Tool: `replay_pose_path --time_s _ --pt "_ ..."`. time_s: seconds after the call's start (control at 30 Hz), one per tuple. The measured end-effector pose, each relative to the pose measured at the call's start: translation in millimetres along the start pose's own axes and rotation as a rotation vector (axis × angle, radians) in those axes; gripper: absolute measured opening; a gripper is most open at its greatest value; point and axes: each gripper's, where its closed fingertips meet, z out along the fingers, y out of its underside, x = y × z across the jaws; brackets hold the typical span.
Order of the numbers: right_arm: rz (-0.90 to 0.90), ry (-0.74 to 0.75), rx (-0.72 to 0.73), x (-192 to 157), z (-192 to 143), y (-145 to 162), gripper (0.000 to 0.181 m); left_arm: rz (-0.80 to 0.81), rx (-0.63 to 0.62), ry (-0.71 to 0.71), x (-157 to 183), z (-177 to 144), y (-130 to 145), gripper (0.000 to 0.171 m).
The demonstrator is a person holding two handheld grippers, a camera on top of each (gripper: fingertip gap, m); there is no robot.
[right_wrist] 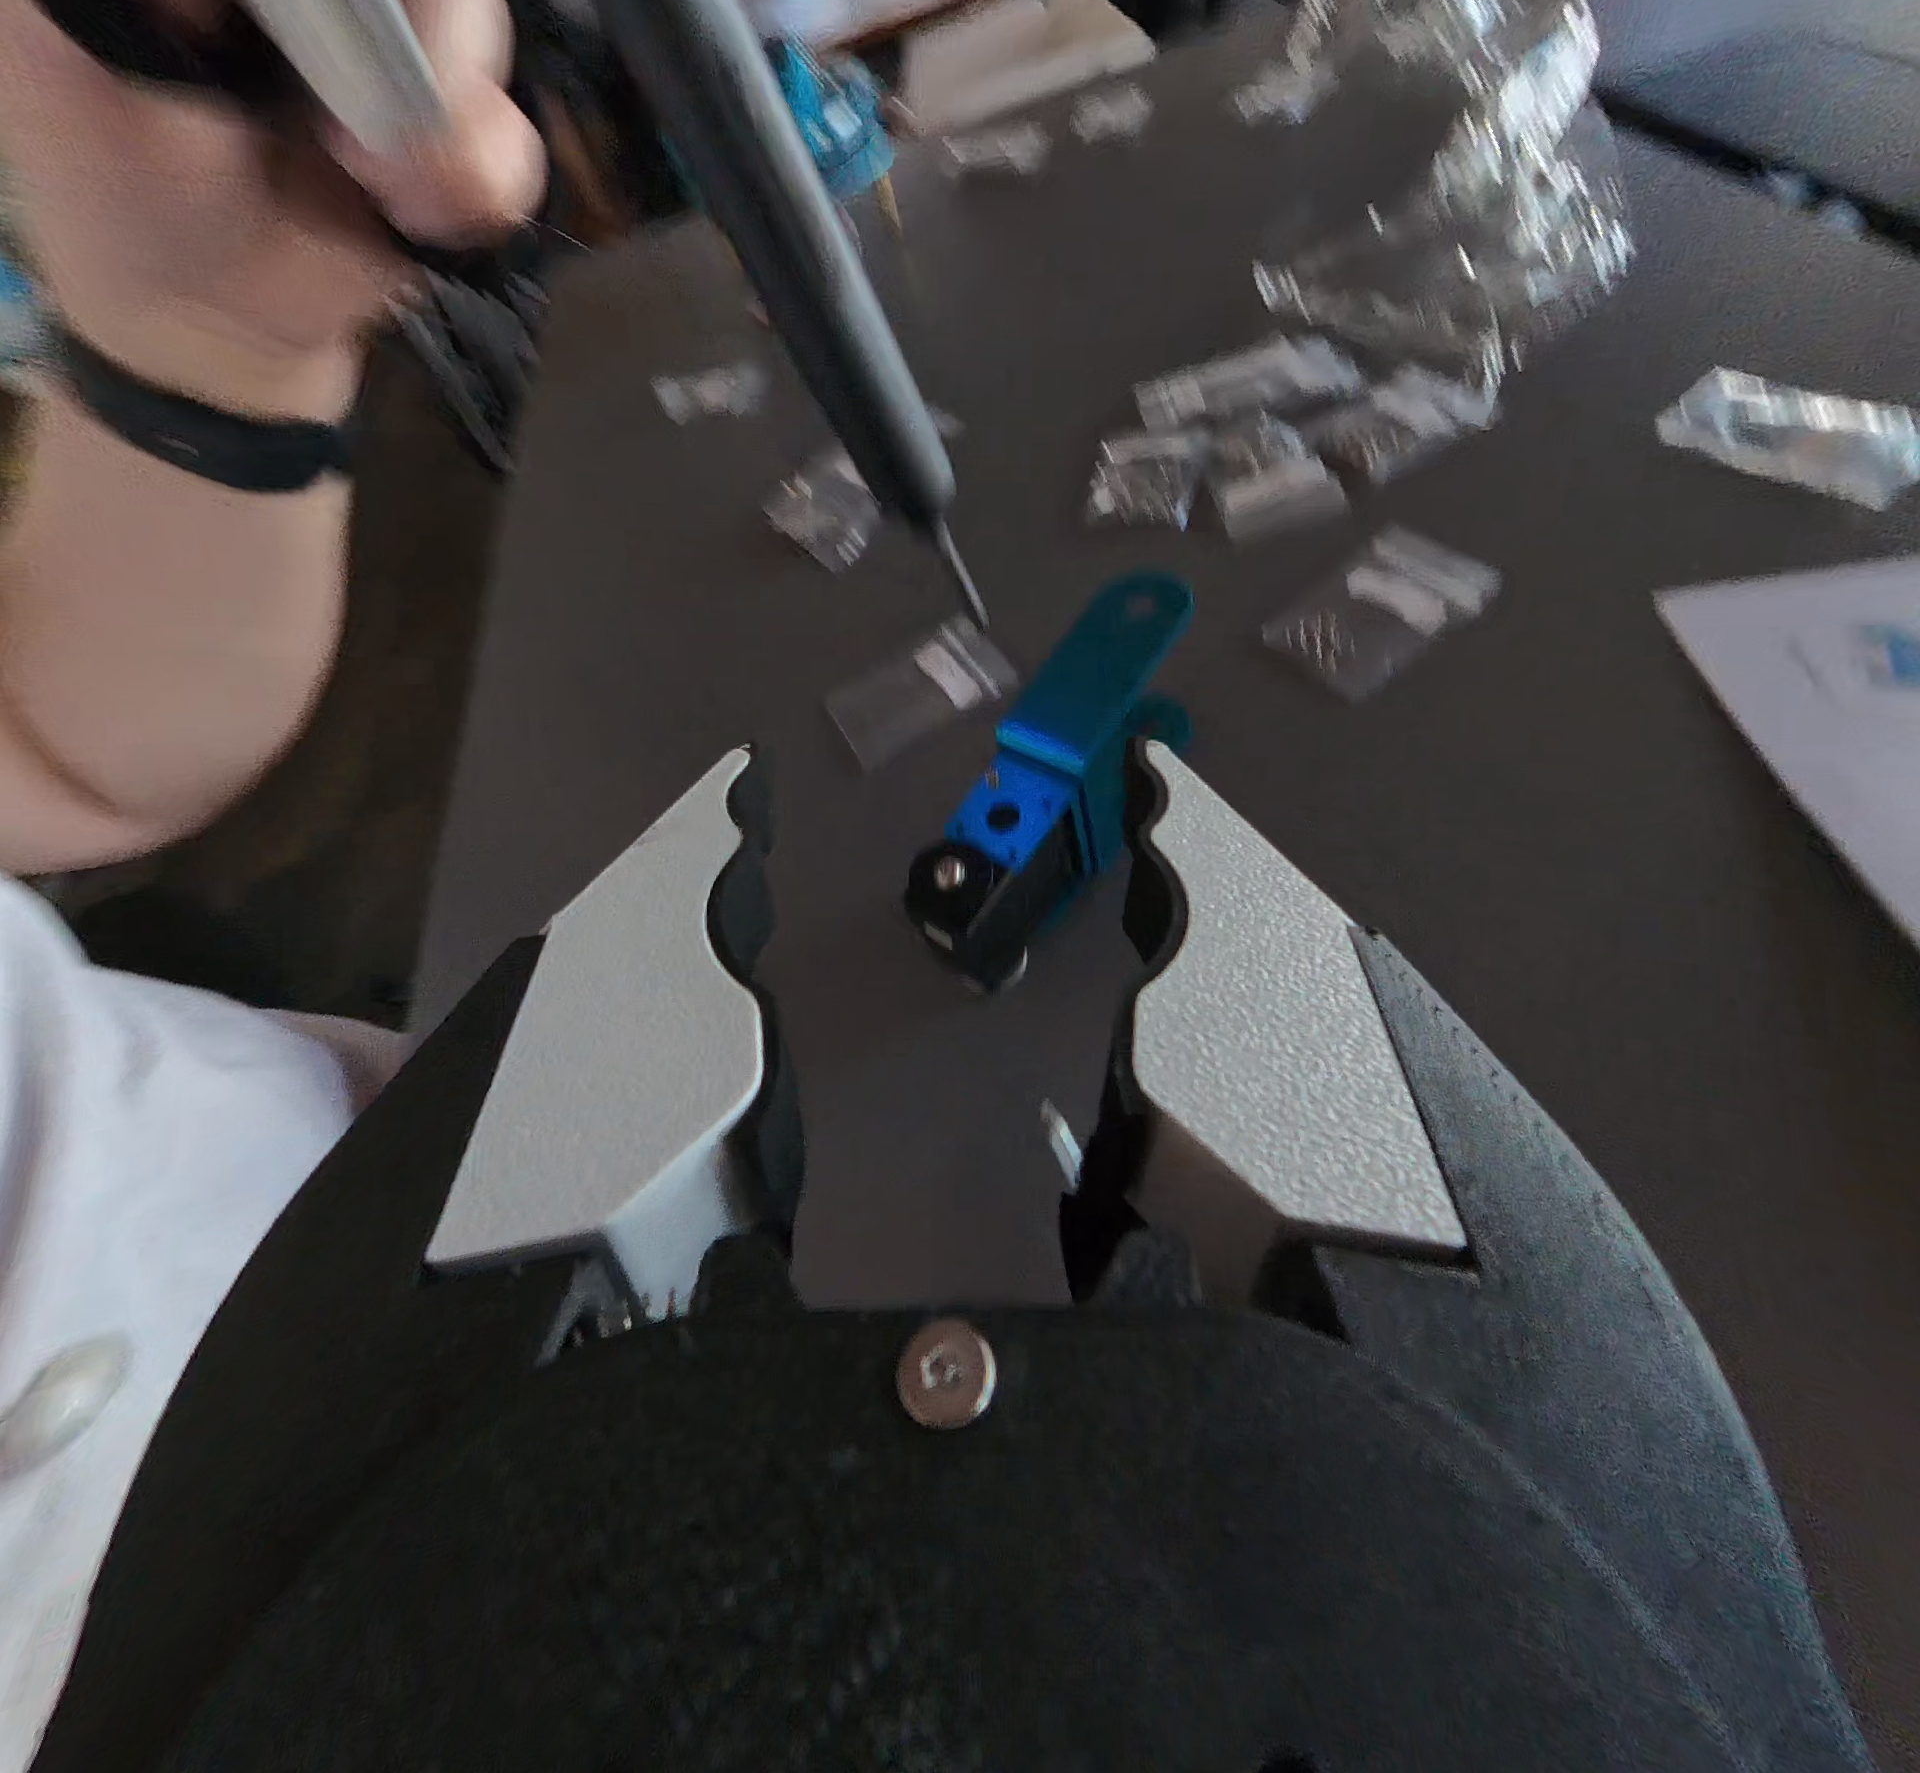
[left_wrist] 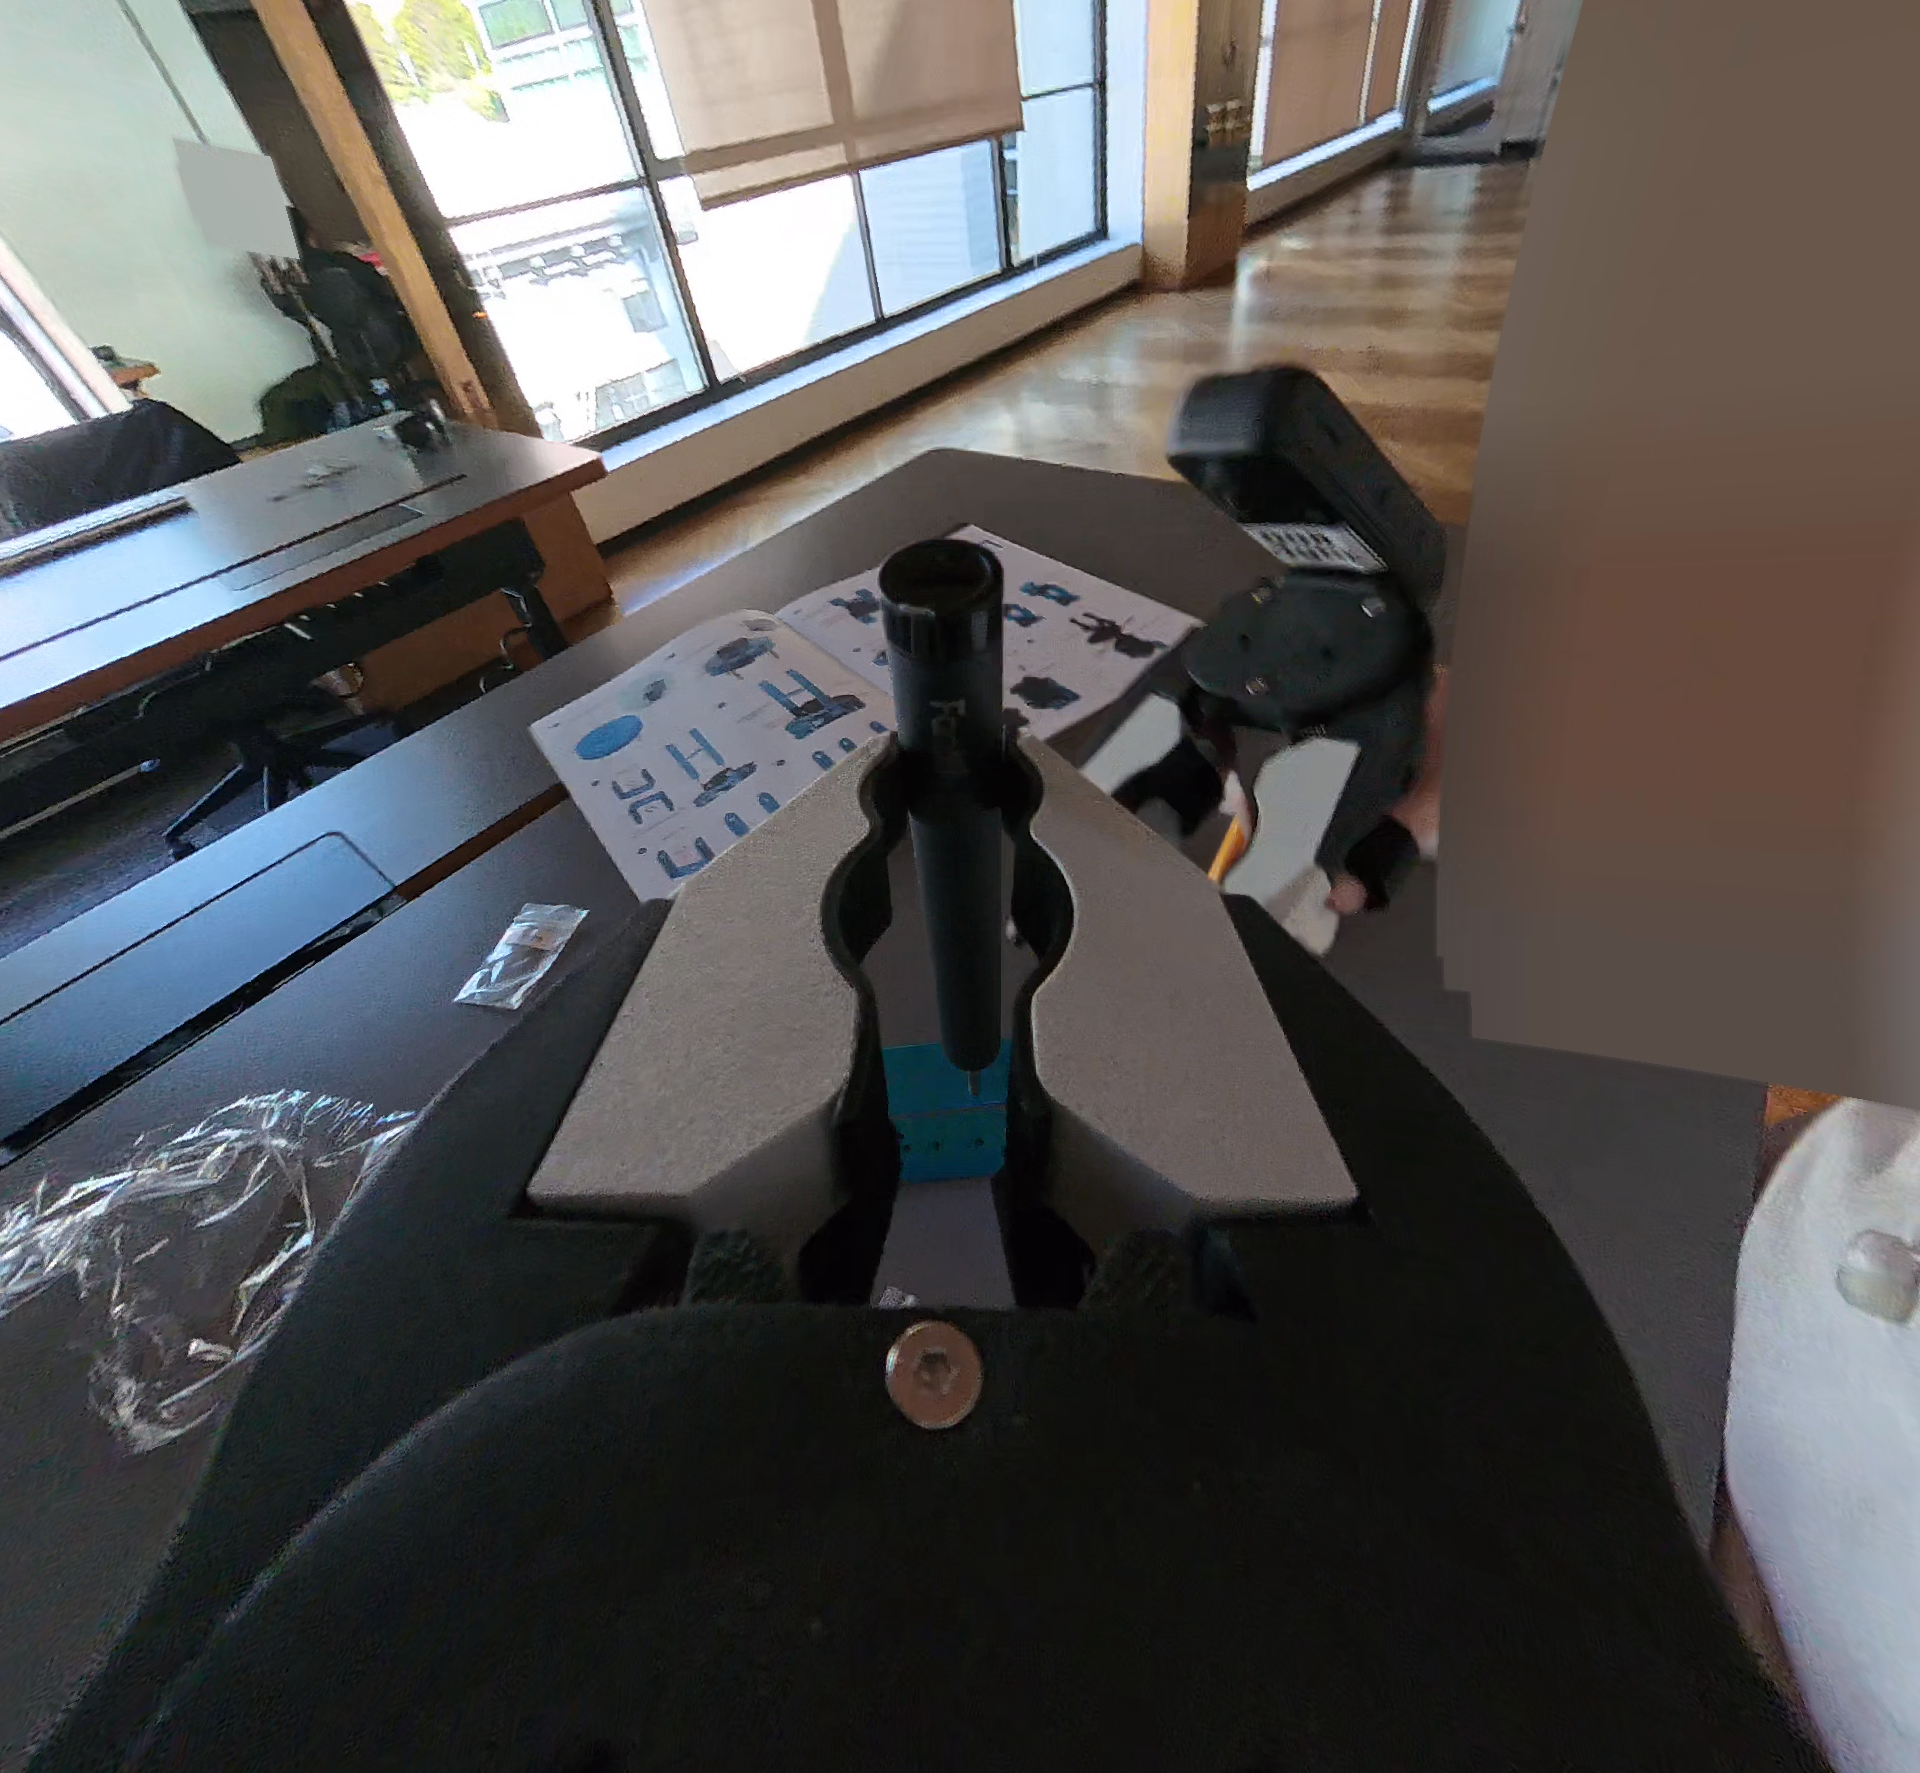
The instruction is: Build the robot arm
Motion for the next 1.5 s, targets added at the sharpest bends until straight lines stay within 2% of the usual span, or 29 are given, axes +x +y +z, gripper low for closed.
replay_pose_path --time_s 0.1,0.17,0.23,0.47,0.5,0.57,0.67,0.73,0.8,1.0,1.07,1.13,1.17,1.3,1.37,1.4,1.43,1.5 --pt "-0.002 0.218 -0.123 7 17 37 0.064 -0.066 0.046 -0.039 -13 -19 -1 0.016" --pt "-0.017 0.298 -0.176 13 22 51 0.047 -0.111 0.064 -0.015 -13 -27 0 0.016" --pt "0.001 0.303 -0.198 11 25 59 0.028 -0.146 0.085 0.03 -8 -32 -1 0.016" --pt "-0.009 0.275 -0.225 6 8 69 0.023 -0.214 0.12 0.114 6 -33 -2 0.016" --pt "-0.015 0.276 -0.238 7 1 71 0.03 -0.22 0.122 0.135 11 -31 -3 0.016" --pt "-0.021 0.24 -0.178 2 -14 59 0.056 -0.223 0.119 0.184 23 -22 -8 0.016" --pt "-0.061 0.099 0.033 -27 -50 13 0.051 -0.171 0.096 0.252 44 -1 -19 0.016" --pt "-0.086 -0.013 0.125 -46 -75 -14 0.047 -0.119 0.041 0.338 65 19 -24 0.016" --pt "-0.107 -0.136 0.129 -59 -94 -25 0.047 -0.089 0.009 0.428 86 40 -32 0.016" --pt "-0.131 -0.358 0.202 -64 -146 -36 0.043 -0.076 -0.057 0.682 145 94 -43 0.016" --pt "-0.113 -0.344 0.208 -54 -163 -35 0.028 -0.065 -0.078 0.741 163 108 -44 0.016" --pt "-0.095 -0.326 0.175 -44 -176 -28 0.028 -0.053 -0.079 0.763 177 123 -47 0.016" --pt "-0.101 -0.362 0.164 -46 -185 -24 0.019 -0.051 -0.072 0.767 183 131 -49 0.016" --pt "-0.083 -0.324 0.097 -33 -210 -11 0.017 -0.146 -0.072 0.794 195 155 -54 0.016" --pt "-0.089 -0.265 0.048 -23 -221 -5 0.018 -0.183 -0.059 0.741 190 161 -55 0.055" --pt "-0.098 -0.224 0.046 -14 -228 -3 0.018 -0.198 -0.043 0.708 186 160 -54 0.06" --pt "-0.101 -0.18 0.061 -4 -235 -2 0.018 -0.214 -0.032 0.657 180 159 -48 0.054" --pt "-0.06 -0.104 0.12 21 -243 3 0.018 -0.228 -0.075 0.535 170 157 -19 0.043"
